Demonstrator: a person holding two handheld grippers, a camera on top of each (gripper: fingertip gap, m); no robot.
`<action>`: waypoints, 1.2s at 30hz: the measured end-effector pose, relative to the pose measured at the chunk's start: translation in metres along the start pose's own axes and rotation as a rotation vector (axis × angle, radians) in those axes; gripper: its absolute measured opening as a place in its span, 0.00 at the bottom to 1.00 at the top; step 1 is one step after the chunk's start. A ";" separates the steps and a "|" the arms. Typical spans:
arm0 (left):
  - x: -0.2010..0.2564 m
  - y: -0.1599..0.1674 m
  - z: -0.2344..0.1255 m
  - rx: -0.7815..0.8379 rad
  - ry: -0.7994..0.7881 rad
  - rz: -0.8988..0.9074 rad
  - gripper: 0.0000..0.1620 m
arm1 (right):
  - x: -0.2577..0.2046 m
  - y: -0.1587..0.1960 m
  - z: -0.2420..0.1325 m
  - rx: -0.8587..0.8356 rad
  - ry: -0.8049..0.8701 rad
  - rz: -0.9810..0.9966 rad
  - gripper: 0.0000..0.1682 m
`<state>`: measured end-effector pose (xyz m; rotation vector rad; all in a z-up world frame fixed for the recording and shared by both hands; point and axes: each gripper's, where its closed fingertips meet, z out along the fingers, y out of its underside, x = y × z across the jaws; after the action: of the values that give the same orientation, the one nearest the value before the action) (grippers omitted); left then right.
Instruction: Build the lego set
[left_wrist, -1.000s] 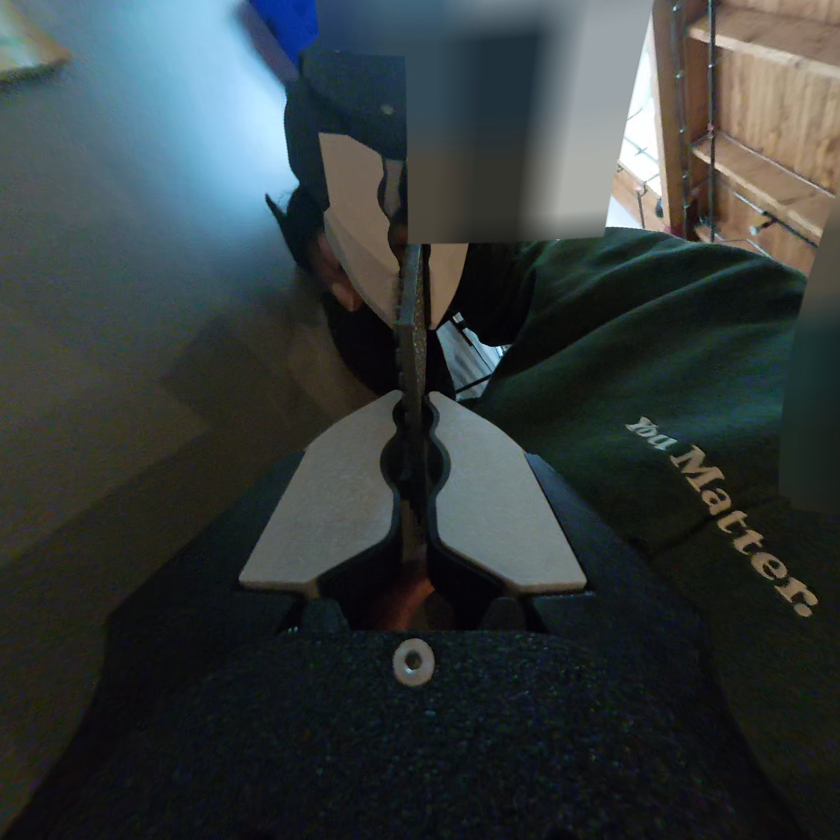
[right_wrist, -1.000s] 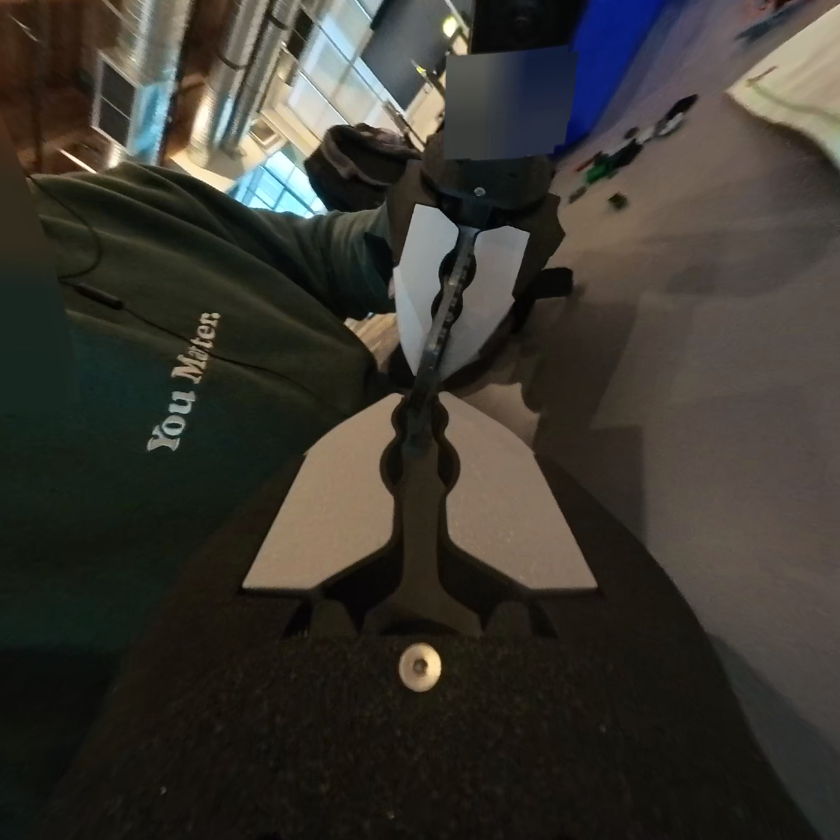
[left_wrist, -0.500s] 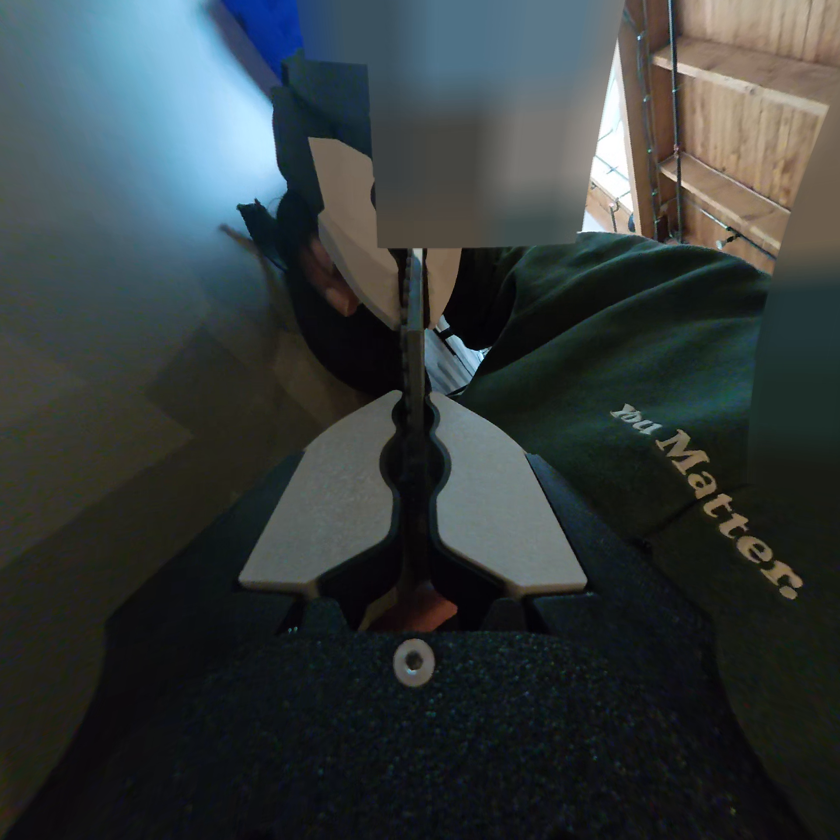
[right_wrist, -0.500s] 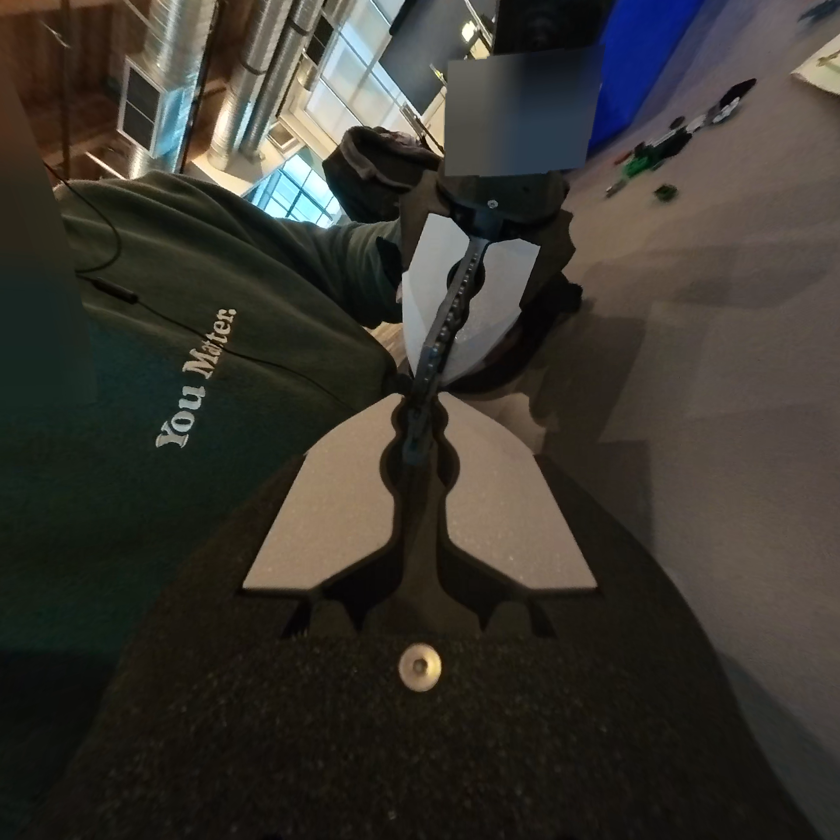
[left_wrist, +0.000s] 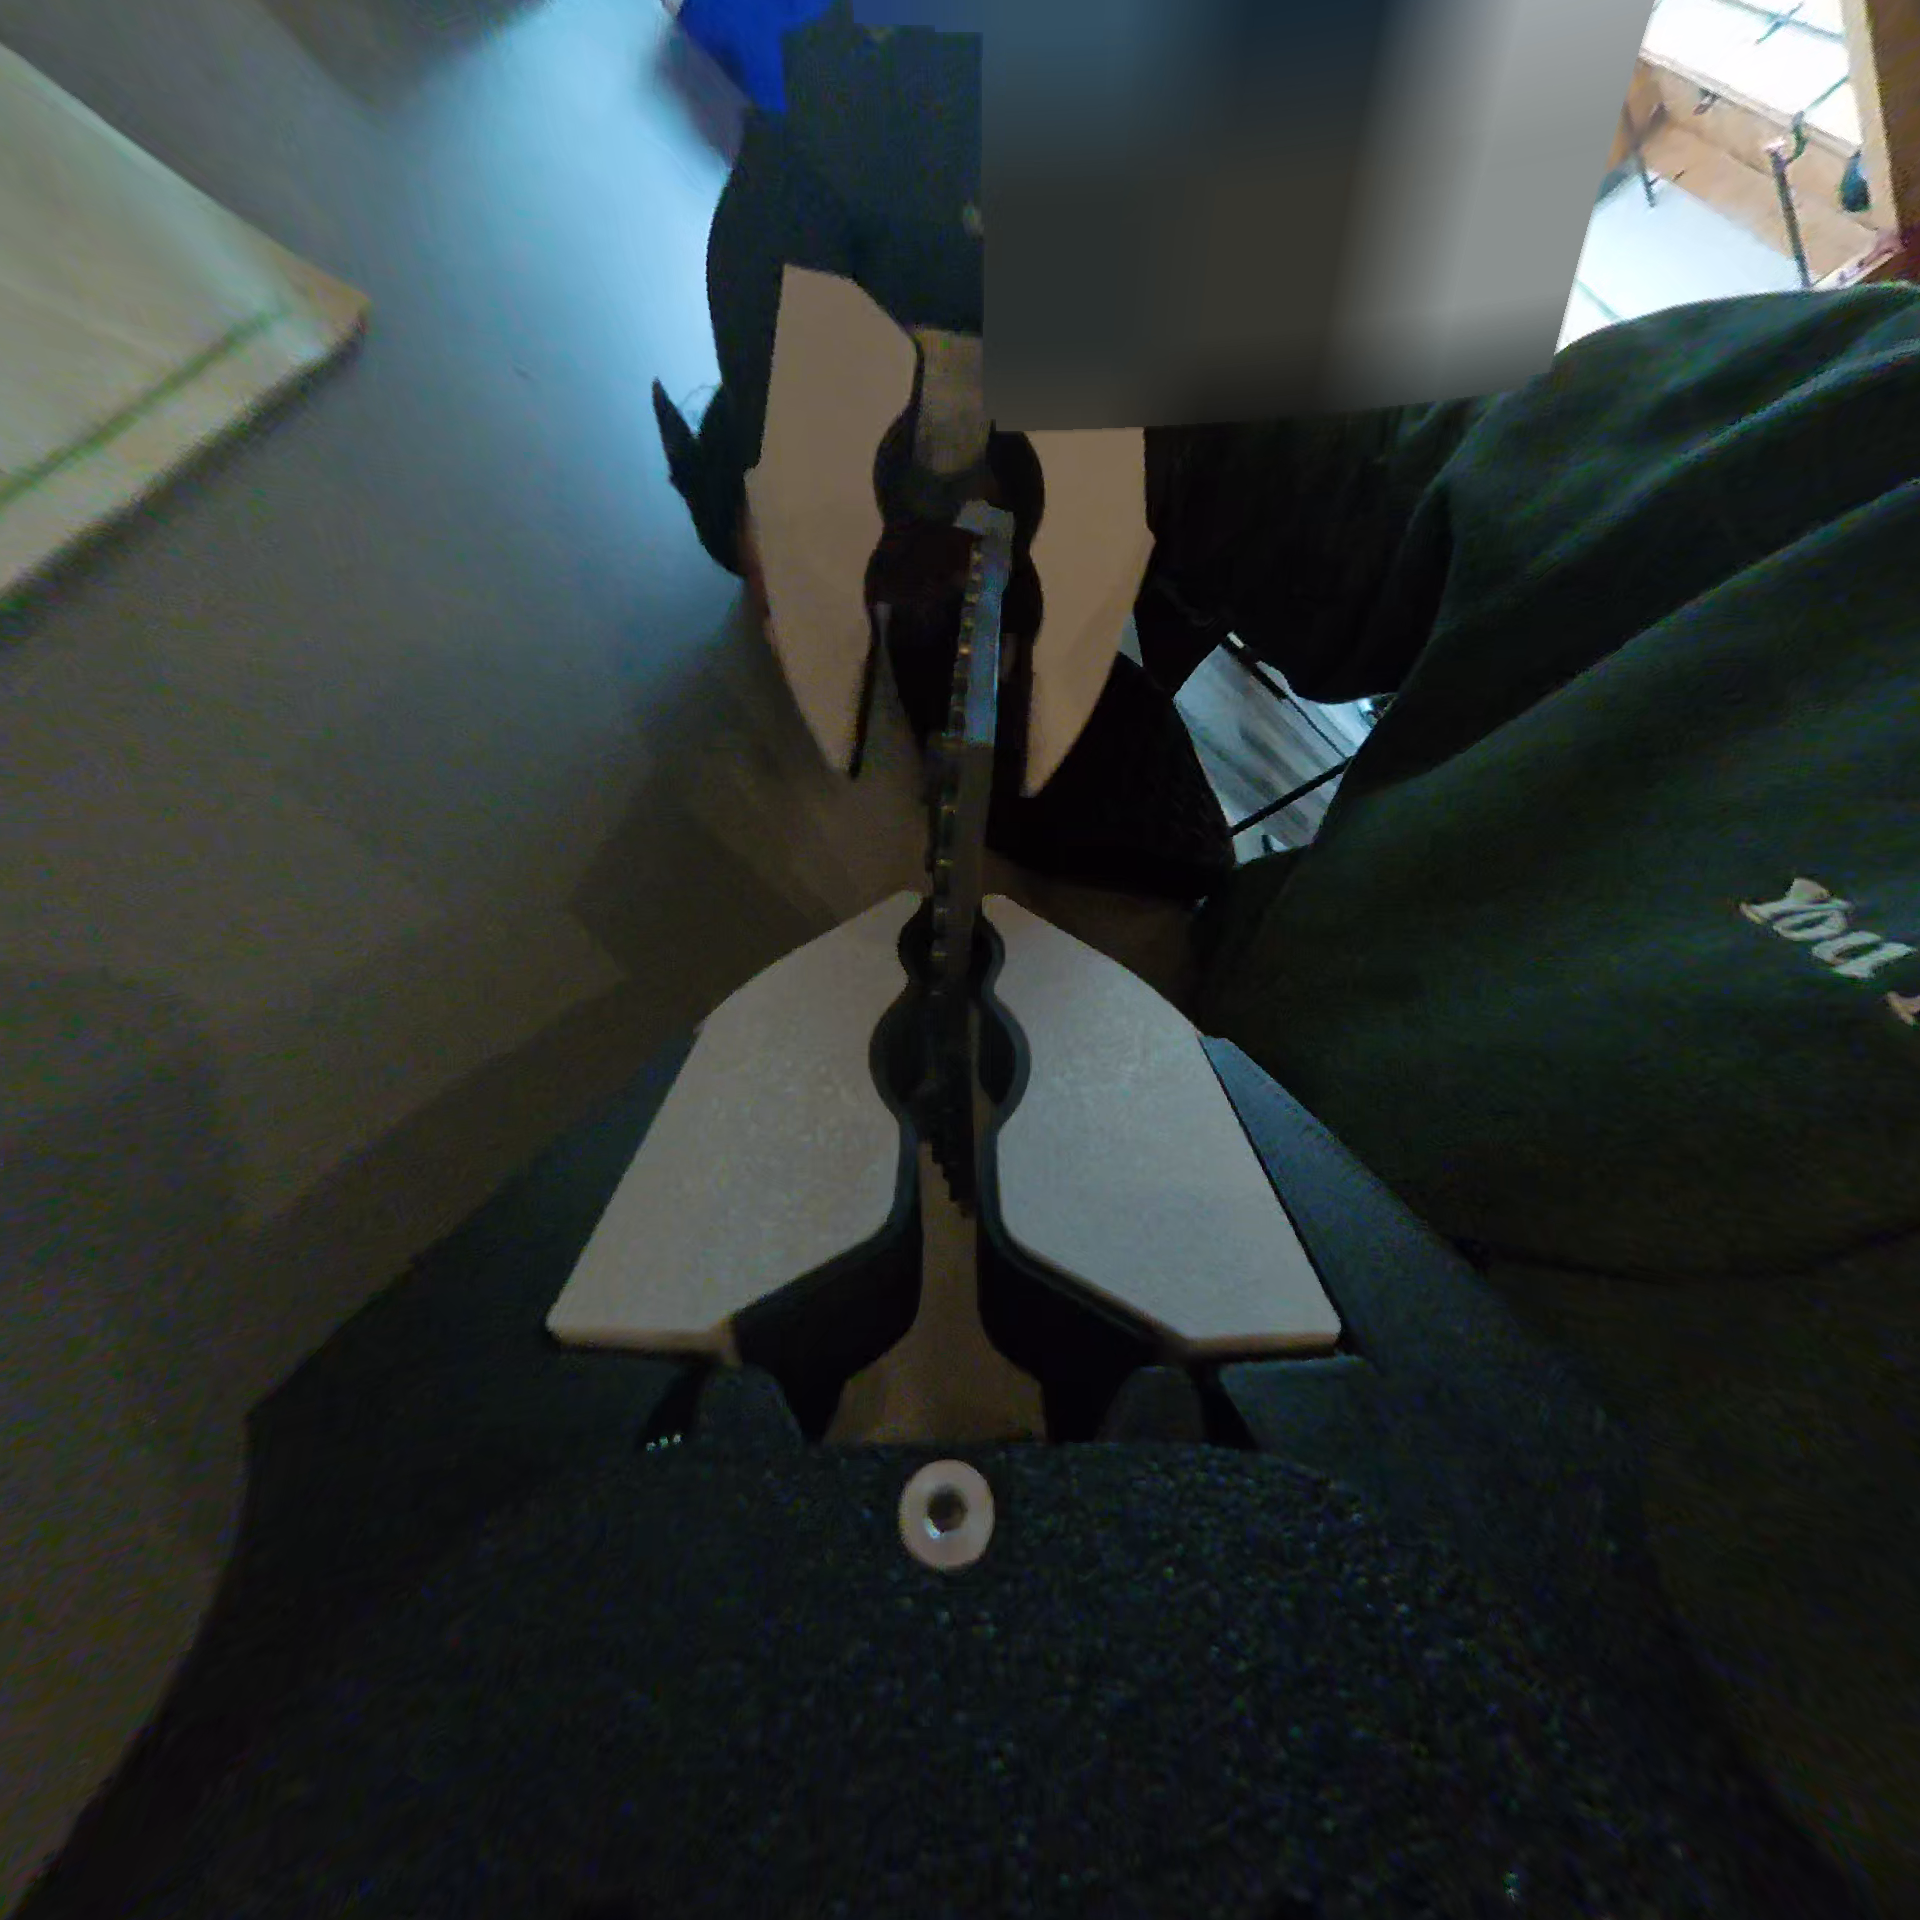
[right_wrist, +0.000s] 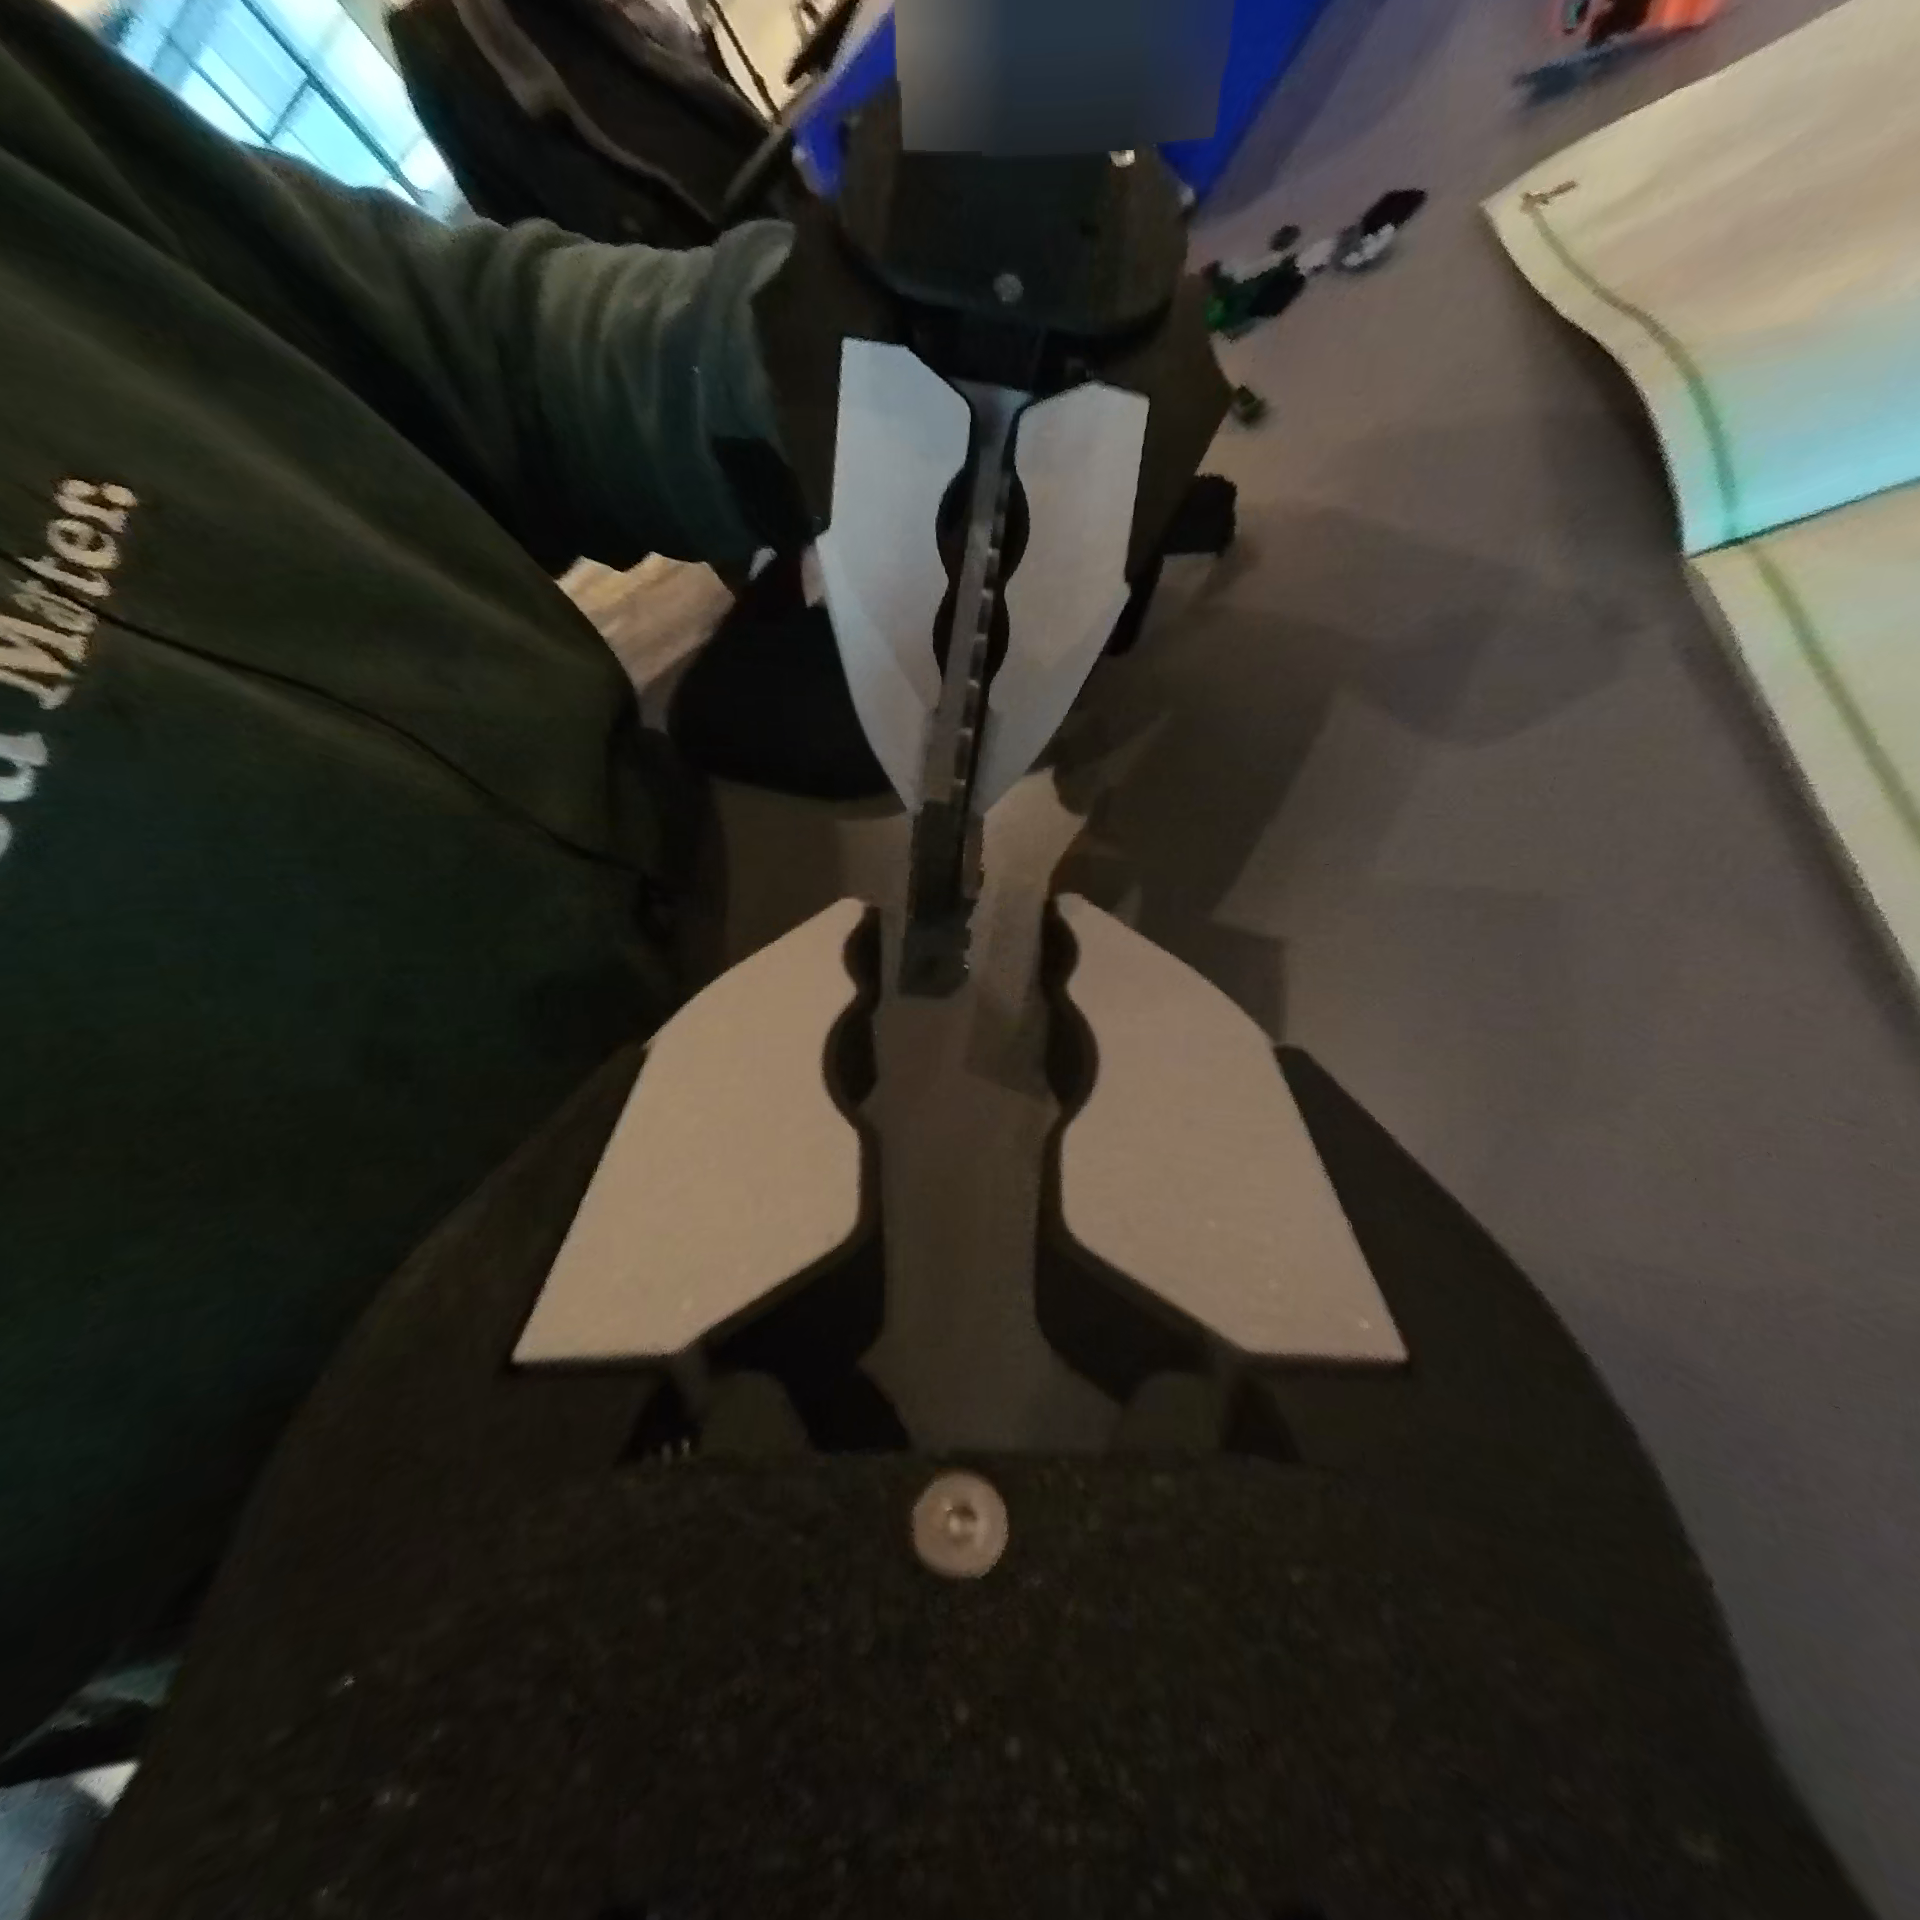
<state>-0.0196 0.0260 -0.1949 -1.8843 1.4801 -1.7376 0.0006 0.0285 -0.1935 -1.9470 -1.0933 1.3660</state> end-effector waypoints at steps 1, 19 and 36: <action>0.000 -0.002 0.000 0.006 0.000 0.007 0.03 | 0.001 0.001 0.001 -0.008 0.007 0.001 0.19; 0.005 -0.009 0.005 0.005 -0.036 0.131 0.03 | -0.010 0.005 0.020 -0.098 -0.034 0.026 0.07; 0.010 -0.006 -0.004 -0.018 -0.080 0.179 0.09 | -0.013 -0.006 0.014 -0.019 -0.018 -0.005 0.05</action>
<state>-0.0218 0.0237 -0.1826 -1.7473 1.5848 -1.5566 -0.0169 0.0206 -0.1877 -1.9479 -1.1222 1.3782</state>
